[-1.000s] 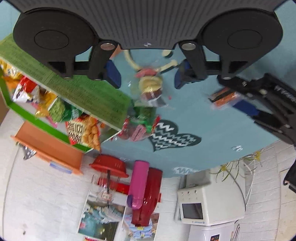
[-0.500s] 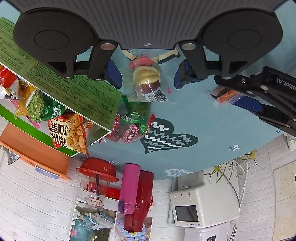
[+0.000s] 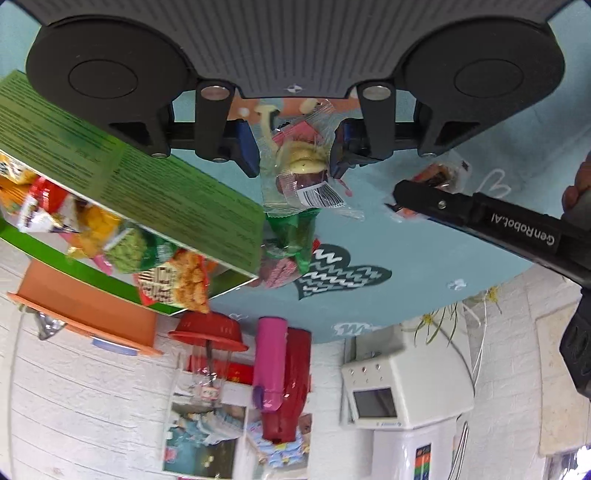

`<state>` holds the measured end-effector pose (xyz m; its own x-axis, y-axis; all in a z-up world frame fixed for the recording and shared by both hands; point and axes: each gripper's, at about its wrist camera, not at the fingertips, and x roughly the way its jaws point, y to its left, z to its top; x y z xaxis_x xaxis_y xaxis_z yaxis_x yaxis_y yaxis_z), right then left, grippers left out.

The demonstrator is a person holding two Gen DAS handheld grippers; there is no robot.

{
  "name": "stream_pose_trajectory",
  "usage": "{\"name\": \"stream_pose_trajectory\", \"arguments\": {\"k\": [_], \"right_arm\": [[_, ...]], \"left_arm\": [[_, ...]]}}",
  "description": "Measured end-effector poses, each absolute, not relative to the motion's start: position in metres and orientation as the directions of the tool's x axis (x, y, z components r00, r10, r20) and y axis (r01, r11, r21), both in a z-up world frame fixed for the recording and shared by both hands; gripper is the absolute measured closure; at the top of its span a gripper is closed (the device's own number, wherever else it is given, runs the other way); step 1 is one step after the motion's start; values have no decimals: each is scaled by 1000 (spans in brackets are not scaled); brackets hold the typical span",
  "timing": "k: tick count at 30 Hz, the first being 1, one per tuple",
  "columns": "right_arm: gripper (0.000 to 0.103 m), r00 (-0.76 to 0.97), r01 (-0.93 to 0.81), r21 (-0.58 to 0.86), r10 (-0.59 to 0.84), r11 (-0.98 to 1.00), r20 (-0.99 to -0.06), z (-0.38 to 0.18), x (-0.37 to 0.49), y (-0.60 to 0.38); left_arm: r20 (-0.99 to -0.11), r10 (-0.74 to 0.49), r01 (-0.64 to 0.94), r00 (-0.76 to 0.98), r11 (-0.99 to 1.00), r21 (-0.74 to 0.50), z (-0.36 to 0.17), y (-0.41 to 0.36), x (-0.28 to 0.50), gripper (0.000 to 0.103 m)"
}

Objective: Organize snacks
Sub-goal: 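Grasp the orange sausage stick with the left gripper while the right grasps the clear bread bag, then carry the sausage stick and clear bread bag into the green box and release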

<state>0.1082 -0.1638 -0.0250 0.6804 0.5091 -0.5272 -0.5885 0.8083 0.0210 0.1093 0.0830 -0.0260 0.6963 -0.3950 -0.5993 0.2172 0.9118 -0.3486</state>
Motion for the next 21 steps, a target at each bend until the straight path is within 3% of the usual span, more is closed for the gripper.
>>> {"name": "stream_pose_trajectory", "arguments": {"k": [6,12,21], "right_arm": [[30,744,-553,46,518,832,-422,6,96,-208],[30,840,-455,33,441,890,-317,31,108,-255],[29,911,-284,63,290,957,-293,29,161,-303]], "left_arm": [[-507,-470,342,722,881,-327,23,36,119,36],[-456,-509,414,731,861,-297,54,-13,151,35],[-454,-519,429,724,855,-293,55,-61,219,35]]}}
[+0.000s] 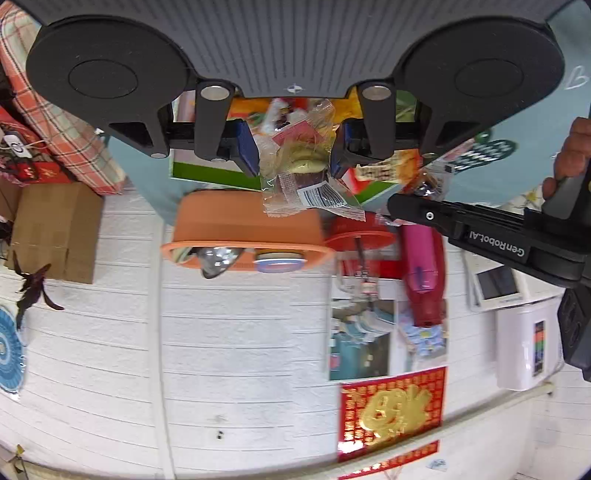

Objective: Organize snacks
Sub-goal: 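Carry the sausage stick and clear bread bag into the green box and release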

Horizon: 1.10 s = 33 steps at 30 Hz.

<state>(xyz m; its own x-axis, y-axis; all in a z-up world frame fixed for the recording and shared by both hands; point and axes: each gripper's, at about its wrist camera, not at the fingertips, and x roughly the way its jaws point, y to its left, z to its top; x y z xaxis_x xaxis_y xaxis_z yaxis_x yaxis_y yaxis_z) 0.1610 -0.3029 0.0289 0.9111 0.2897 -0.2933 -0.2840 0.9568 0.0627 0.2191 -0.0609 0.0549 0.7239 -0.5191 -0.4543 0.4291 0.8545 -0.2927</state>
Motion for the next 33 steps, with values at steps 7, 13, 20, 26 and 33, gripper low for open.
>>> {"name": "stream_pose_trajectory", "arguments": {"k": [7,13,20,26,33], "right_arm": [[28,911,-260,86,274,962,-308,16,195,-312],[0,892,-269,67,275,961,-359,-4,215,-306],[0,893,-254,74,263,964,-366,-2,205,-309],[0,903,-255,80,267,964,-338,13,178,-306],[0,908,-261,71,269,963,-321,28,147,-294]], "left_arm": [[-494,-508,411,706,862,-297,39,-73,260,34],[-505,-482,381,716,876,-296,21,-71,274,0],[-521,-447,352,727,895,-275,25,-64,267,0],[-537,-413,327,736,911,-253,36,-58,242,0],[-529,-387,316,755,922,-223,48,-46,202,0]]}}
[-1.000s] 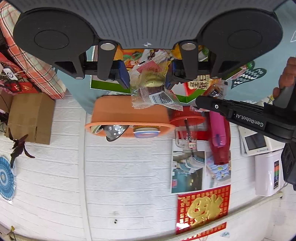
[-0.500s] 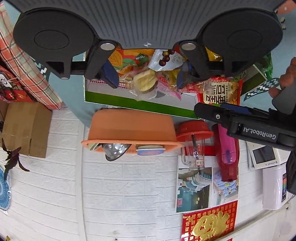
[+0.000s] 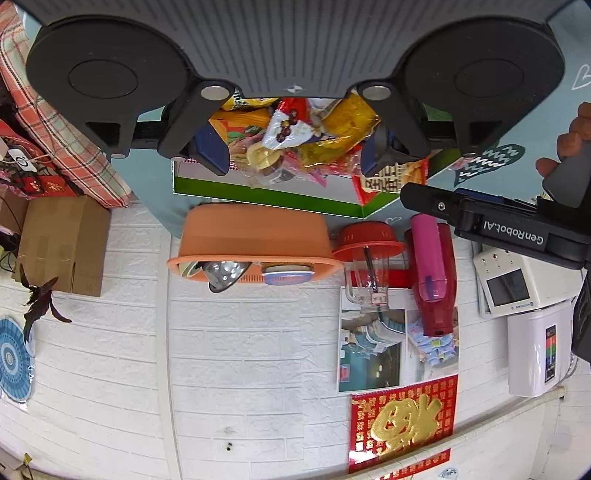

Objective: Organize snacks
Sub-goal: 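Carry the sausage stick and clear bread bag into the green box and release, then grasp the green candy bag with the left gripper while the right grasps the blue snack packet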

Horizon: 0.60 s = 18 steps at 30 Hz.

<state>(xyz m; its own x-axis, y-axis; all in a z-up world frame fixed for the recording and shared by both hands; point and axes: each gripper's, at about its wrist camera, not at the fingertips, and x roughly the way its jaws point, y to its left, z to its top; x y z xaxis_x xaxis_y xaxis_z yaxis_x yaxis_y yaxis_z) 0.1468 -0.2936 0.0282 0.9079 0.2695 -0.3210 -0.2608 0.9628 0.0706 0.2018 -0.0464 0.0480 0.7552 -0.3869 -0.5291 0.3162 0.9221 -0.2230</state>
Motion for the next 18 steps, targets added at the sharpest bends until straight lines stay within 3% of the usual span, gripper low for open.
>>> {"name": "stream_pose_trajectory", "arguments": {"k": [10,18], "right_arm": [[0,905,-313,100,328,945,-272,55,101,-275],[0,885,-398,168,426,902,-190,72,68,-276]], "left_arm": [[-498,-408,344,766,913,-218,62,-27,147,0],[-411,-374,310,832,926,-216,88,28,104,0]]}}
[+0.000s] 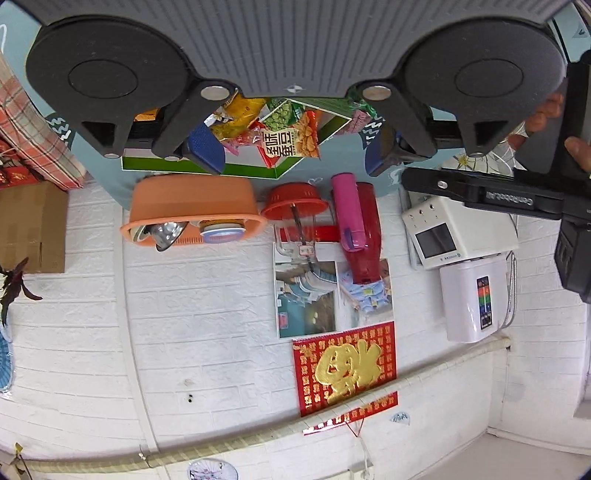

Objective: Organize snacks
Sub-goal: 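Grasp the green candy bag with the left gripper while the right grasps the blue snack packet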

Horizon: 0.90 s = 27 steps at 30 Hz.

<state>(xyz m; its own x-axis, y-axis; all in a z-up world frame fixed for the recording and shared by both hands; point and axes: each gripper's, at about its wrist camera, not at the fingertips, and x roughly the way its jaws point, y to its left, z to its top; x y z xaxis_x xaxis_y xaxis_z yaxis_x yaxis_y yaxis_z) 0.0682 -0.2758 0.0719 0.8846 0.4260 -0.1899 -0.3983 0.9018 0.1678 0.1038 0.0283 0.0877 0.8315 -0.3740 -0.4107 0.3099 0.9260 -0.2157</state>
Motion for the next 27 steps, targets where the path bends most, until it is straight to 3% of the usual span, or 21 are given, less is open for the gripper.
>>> {"name": "stream_pose_trajectory", "arguments": {"k": [3,13,27], "right_arm": [[0,876,-398,160,426,903,-224,59,71,-274],[0,799,-287,157,327,945,-505,-17,103,-277],[0,710,-346,153,365,926,-603,-50,148,-263]], "left_arm": [[-440,-346,273,829,936,-221,76,42,99,0],[-581,-386,255,717,920,-297,2,47,126,0],[-600,-338,227,725,940,-256,-28,41,189,0]]}}
